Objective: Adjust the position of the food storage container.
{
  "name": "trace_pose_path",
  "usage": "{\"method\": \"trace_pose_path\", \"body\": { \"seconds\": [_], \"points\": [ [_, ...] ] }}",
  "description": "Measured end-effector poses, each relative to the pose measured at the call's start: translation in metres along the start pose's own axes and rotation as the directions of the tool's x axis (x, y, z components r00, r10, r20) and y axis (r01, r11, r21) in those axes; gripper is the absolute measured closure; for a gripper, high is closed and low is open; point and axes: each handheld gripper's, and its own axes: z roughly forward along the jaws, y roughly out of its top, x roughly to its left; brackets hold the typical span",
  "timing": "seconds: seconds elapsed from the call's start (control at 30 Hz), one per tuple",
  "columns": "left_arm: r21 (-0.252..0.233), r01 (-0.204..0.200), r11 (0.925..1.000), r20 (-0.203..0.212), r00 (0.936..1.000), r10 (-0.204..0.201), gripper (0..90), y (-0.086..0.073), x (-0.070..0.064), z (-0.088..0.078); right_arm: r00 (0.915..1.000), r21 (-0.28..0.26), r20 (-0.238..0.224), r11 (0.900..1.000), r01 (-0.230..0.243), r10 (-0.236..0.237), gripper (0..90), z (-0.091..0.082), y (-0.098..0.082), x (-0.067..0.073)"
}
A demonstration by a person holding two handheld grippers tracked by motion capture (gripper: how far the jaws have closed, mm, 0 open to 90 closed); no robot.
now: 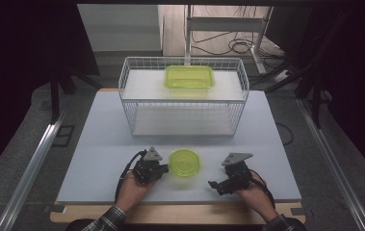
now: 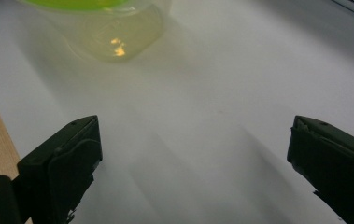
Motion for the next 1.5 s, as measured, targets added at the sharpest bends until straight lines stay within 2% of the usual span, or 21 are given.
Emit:
{"method": "trace_pose_path", "body": {
  "seconds": [0.17, 0.3, 0.43, 0.5, 0.57, 0.67, 0.83, 1.1, 1.27, 1.5],
  "points": [
    [0.023, -0.014, 0.9996, 0.03, 0.9995, 0.014, 88.8, 0.0, -0.011, 0.006, 1.0, 0.0, -0.003, 1.0, -0.002, 0.002, 3.3, 0.0, 0.0, 0.0],
    [0.031, -0.024, 0.9992, 0.025, 0.9994, 0.023, 87.9, 0.0, -0.016, 0.007, 1.0, 0.001, -0.006, 1.0, -0.004, 0.004, 3.3, 0.0, 0.0, 0.001],
    [0.023, -0.03, 0.9993, 0.005, 0.9995, 0.03, 85.2, -0.002, -0.016, 0.0, 1.0, -0.001, -0.006, 1.0, -0.003, 0.003, 3.3, 0.0, 0.0, 0.0],
    [0.021, -0.039, 0.999, -0.018, 0.9991, 0.039, 79.9, -0.003, -0.015, -0.005, 1.0, -0.003, -0.006, 1.0, -0.003, 0.003, 3.3, 0.0, 0.0, 0.0],
    [0.009, -0.037, 0.9993, -0.043, 0.9984, 0.037, 70.7, -0.005, -0.016, -0.011, 1.0, -0.006, -0.006, 1.0, -0.004, 0.004, 3.3, -0.001, 0.0, 0.0],
    [-0.025, -0.033, 0.9991, -0.072, 0.9969, 0.031, 59.4, -0.006, -0.015, -0.021, 1.0, -0.011, -0.007, 1.0, -0.004, 0.004, 3.3, -0.002, 0.0, -0.001],
    [-0.062, -0.017, 0.9979, -0.088, 0.9961, 0.011, 42.4, -0.012, -0.016, -0.032, 0.9999, -0.028, -0.008, 1.0, -0.009, 0.009, 3.2, -0.003, 0.0, -0.001],
    [-0.065, 0.008, 0.9979, -0.122, 0.9924, -0.016, 15.7, -0.024, -0.019, -0.041, 1.0, -0.067, -0.006, 0.998, -0.002, 0.002, 2.9, -0.006, 0.001, -0.001],
    [-0.045, -0.005, 0.999, -0.143, 0.9898, -0.001, 7.6, -0.031, -0.023, -0.044, 1.0, -0.079, -0.007, 0.997, 0.004, -0.005, 2.4, -0.007, 0.001, -0.002],
    [-0.03, -0.066, 0.9973, -0.201, 0.9779, 0.059, 3.7, -0.039, -0.029, -0.046, 0.9998, -0.09, -0.015, 0.996, 0.013, -0.015, 2.0, -0.008, 0.001, -0.002]
  ]
}}
